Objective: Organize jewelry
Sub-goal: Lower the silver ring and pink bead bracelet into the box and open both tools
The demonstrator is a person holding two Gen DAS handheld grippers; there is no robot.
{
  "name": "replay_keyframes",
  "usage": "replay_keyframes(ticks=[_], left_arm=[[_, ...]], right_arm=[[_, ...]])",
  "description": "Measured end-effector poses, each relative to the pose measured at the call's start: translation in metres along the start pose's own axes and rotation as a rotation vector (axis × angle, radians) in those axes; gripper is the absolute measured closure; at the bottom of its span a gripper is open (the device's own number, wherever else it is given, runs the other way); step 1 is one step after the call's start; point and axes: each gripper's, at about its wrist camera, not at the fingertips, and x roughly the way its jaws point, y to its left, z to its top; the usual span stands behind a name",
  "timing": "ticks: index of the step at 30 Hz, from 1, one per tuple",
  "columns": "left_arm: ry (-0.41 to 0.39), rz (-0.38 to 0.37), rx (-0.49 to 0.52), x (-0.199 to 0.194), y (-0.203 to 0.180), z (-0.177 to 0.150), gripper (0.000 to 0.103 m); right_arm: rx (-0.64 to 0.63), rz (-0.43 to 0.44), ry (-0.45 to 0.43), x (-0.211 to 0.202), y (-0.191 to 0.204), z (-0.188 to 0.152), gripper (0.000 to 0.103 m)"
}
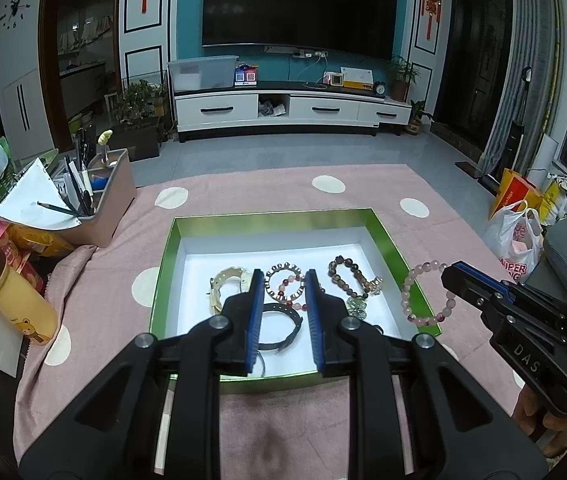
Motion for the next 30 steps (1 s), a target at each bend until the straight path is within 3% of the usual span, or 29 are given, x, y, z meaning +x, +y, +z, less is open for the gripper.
replay_keyframes(ticks=[18, 30], left_arm=[[0.032, 0.001, -0.011, 0.03, 0.005, 0.007, 0.083], [0.088, 0.007, -0.01, 0.064, 0.005, 0.011, 0.083]], right_arm=[[-0.007, -0.013, 0.007, 0.021, -0.001, 0.009, 0.096], [-0.007, -0.007, 0.077, 0.05, -0.005, 0.013, 0.096]])
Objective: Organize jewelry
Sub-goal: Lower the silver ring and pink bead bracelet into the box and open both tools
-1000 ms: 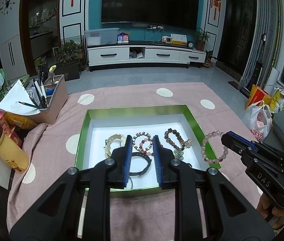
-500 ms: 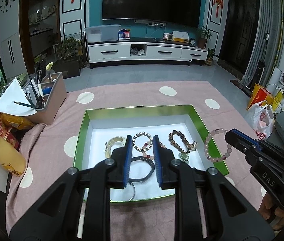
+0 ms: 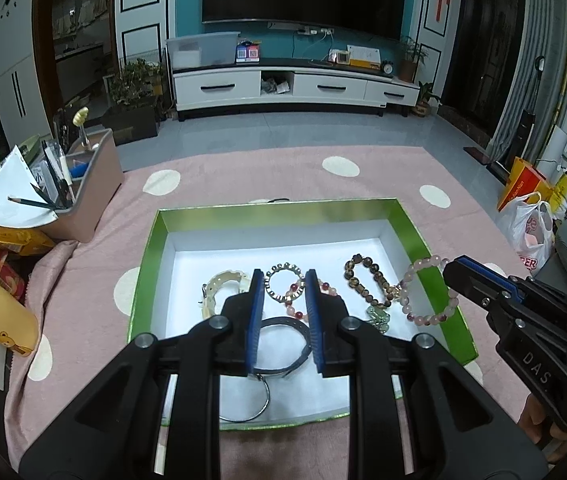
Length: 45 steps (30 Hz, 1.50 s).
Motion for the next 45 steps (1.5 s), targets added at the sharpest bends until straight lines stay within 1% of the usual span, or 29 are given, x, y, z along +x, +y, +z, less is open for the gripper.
replay_keyframes(ticks=[6, 12, 23, 45], left_arm=[[0.036, -0.008, -0.01, 0.018, 0.003, 0.002, 0.083], [0.075, -0.04, -0.022, 0.037, 0.004, 0.009, 0.083], [0.129, -0.028, 0.007, 0.066, -0.005, 0.008, 0.083], [0.179, -0.02, 0.034, 0.089, -0.01, 0.003, 0.083]], right_arm=[[0.0, 0.0, 0.035, 0.015, -0.001, 0.006, 0.096], [0.02, 0.005, 0.069, 0.029, -0.006, 0.011, 0.096], [0.008, -0.022, 0.105, 0.044, -0.009, 0.011, 0.096], [-0.001, -0.054, 0.158, 0.062, -0.014, 0.009, 0.096]])
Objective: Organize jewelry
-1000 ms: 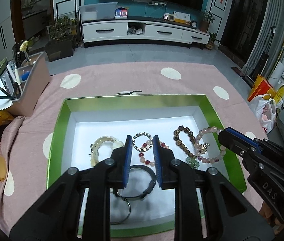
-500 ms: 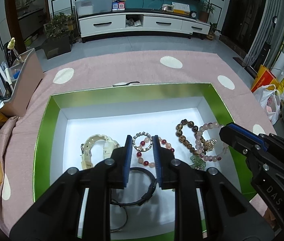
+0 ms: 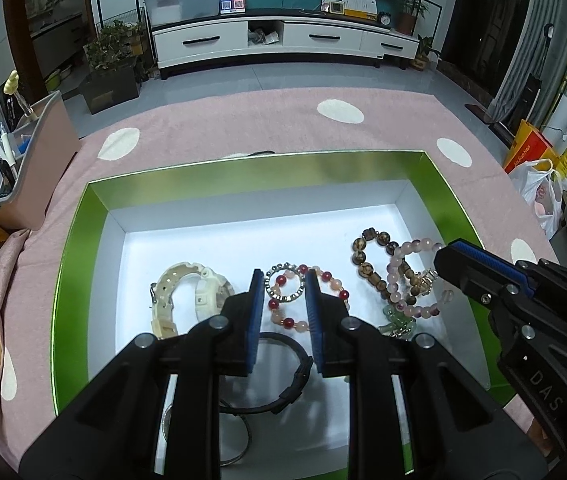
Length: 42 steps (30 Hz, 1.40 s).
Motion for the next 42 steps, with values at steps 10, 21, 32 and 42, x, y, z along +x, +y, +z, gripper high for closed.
replay_keyframes(ticks=[10, 21, 32, 42], left_arm=[[0.016, 0.001, 0.007, 0.004, -0.002, 0.0, 0.082], [0.008, 0.024, -0.001, -0.011, -0.002, -0.001, 0.06], [-0.022, 0.085, -0.009, -0.063, 0.006, 0.003, 0.016], [-0.046, 0.182, -0.043, -0.13, 0.016, 0.025, 0.002]], right_arm=[[0.007, -0.003, 0.021, 0.006, -0.001, 0.0, 0.096], [0.026, -0.002, 0.02, -0.006, -0.005, 0.001, 0.092], [0.021, -0.07, 0.02, -0.042, -0.007, 0.011, 0.016], [-0.086, -0.18, 0.09, -0.082, 0.019, 0.043, 0.001]])
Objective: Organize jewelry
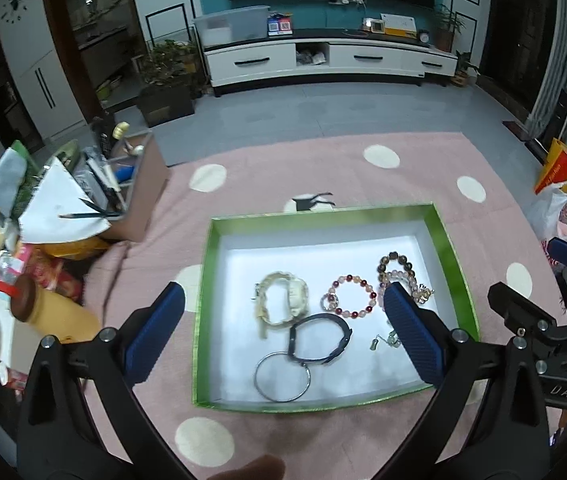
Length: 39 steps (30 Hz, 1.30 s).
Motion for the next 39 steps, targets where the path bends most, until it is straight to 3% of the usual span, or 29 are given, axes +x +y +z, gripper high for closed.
replay_keyframes(ticks=[10, 39], left_arm=[[-0.04, -0.005, -0.044, -0.039, 0.01, 0.012, 0.002], [-0.025, 0.016, -0.045, -0.025, 0.014, 0.009, 0.002]], right_arm=[[-0.042, -0.002, -0.056, -0.039, 0.014, 0.019, 0.001], [-0.045, -0.011, -0.013, -0.014, 0.02, 0.013, 0.001]])
